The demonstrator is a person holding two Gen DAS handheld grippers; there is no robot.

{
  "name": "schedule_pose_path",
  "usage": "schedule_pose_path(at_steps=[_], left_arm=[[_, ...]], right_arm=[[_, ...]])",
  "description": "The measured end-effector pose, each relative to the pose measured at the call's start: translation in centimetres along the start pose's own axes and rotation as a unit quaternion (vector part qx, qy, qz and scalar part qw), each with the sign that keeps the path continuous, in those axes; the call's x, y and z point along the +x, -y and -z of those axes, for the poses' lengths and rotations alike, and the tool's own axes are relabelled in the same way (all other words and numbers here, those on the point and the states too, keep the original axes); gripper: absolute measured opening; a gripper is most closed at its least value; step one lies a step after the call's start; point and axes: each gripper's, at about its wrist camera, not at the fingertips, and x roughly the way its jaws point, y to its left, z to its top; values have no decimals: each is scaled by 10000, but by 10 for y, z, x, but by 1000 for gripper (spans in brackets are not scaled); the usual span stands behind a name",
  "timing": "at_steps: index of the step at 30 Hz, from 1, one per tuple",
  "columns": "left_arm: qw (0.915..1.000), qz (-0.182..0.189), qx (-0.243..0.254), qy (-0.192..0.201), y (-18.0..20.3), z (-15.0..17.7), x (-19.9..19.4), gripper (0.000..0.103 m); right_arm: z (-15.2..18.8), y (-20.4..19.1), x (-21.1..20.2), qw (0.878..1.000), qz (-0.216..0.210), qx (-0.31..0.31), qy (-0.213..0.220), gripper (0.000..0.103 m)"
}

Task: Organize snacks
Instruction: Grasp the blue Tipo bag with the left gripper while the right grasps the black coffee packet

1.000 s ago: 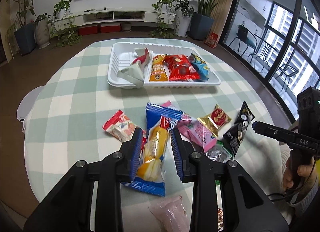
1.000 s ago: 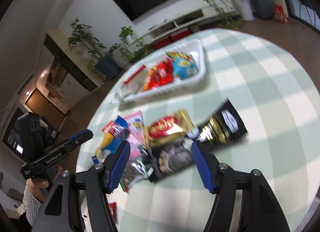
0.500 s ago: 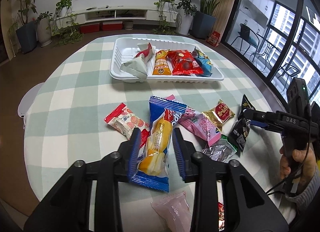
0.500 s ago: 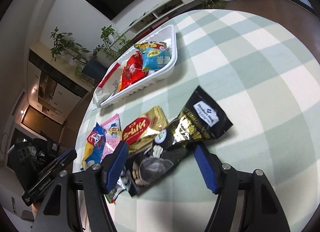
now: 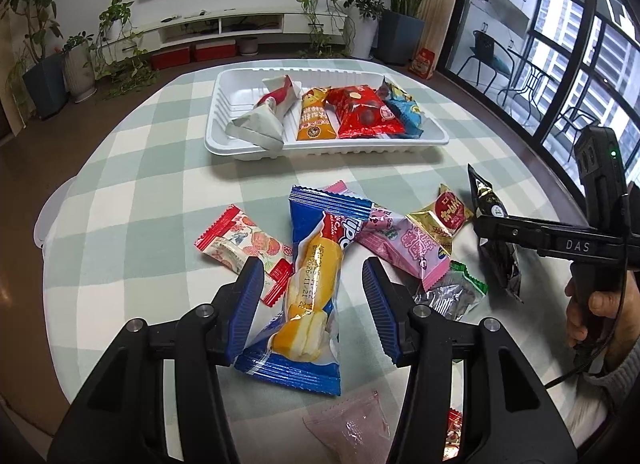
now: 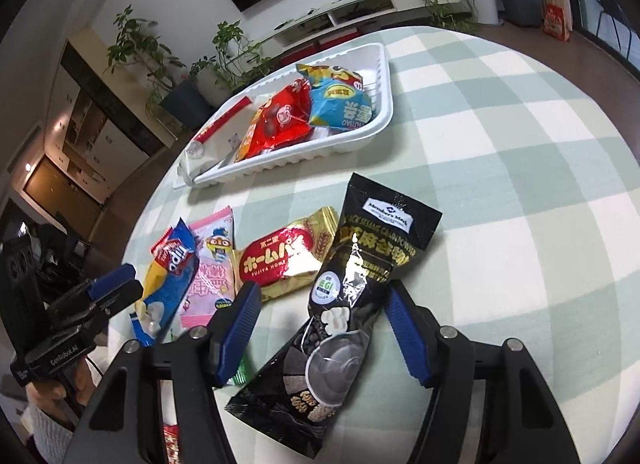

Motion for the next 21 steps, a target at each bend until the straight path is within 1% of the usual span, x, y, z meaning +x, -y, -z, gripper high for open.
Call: schedule_pose_path(at_steps=[2, 4, 9, 10, 11, 12, 13, 14, 16, 18, 21], left_arm=[[10000, -1, 70, -25, 2, -1, 4, 49], [9999, -10, 158, -53, 5, -1, 8, 49], [9991, -63, 371, -191, 9, -1, 21, 49], [9990, -82, 386, -227, 9, -1, 24, 48], [9986, -91, 432, -277, 9, 0, 29, 40], [9984, -81, 465, -310, 10, 1, 32, 36], [9982, -104, 488, -346, 10, 2, 35, 30], [9978, -104, 497, -418, 9, 3, 40, 29], [9976, -111, 502, -472, 9, 5, 46, 27], [9975, -95, 550, -442, 10, 6, 48, 27], [9982, 61, 346, -494, 5, 4, 48, 27]], right_arm=[[2, -3, 0, 9999, 79, -105, 0, 61], [4, -5, 0, 9996, 185, -225, 1, 54], [7, -4, -1, 9990, 295, -332, 28, 45], [7, -4, -1, 9990, 296, -336, 31, 43], [7, -4, -2, 9989, 304, -347, 34, 42], [8, -4, -2, 9989, 304, -356, 37, 40], [8, -3, -2, 9990, 284, -346, 38, 38], [9, -2, -3, 9992, 248, -323, 42, 38], [9, -1, -4, 9994, 196, -287, 44, 36], [9, 2, -5, 9998, 90, -186, 41, 36], [8, 10, -6, 9998, -197, 92, 21, 34]])
